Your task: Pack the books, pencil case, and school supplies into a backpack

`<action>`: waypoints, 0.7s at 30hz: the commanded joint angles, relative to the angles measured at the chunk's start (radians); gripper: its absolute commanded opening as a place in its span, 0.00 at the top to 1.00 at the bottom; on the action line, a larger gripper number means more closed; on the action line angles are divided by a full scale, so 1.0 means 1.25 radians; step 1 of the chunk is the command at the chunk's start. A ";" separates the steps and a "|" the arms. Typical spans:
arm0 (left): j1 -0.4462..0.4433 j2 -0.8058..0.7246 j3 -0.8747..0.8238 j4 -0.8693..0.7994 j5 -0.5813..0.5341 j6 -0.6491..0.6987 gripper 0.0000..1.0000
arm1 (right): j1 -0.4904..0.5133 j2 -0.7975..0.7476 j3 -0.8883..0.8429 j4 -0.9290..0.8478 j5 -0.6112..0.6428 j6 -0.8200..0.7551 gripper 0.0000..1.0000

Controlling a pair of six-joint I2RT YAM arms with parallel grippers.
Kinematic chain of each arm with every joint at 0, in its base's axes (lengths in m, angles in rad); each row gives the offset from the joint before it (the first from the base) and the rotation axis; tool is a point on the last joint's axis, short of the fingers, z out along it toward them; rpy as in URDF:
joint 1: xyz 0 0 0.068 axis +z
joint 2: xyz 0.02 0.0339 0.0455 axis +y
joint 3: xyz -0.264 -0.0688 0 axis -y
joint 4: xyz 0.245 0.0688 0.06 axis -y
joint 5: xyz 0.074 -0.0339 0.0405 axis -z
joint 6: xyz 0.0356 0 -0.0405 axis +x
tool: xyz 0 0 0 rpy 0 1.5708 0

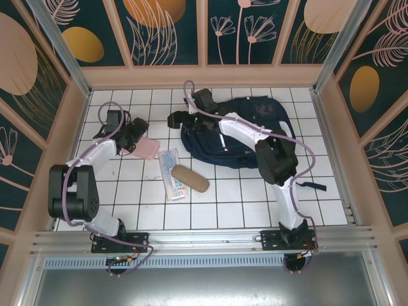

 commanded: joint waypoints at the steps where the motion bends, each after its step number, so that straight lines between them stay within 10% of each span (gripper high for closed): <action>1: 0.037 -0.039 -0.063 -0.064 -0.058 0.002 0.25 | 0.017 0.052 0.083 0.003 -0.032 -0.022 0.15; 10: 0.093 -0.026 -0.150 0.052 0.029 0.038 0.28 | 0.054 0.223 0.299 -0.067 -0.067 -0.071 0.39; 21: 0.093 0.031 -0.190 0.178 0.101 0.037 0.26 | 0.081 0.363 0.411 -0.113 -0.088 -0.096 0.41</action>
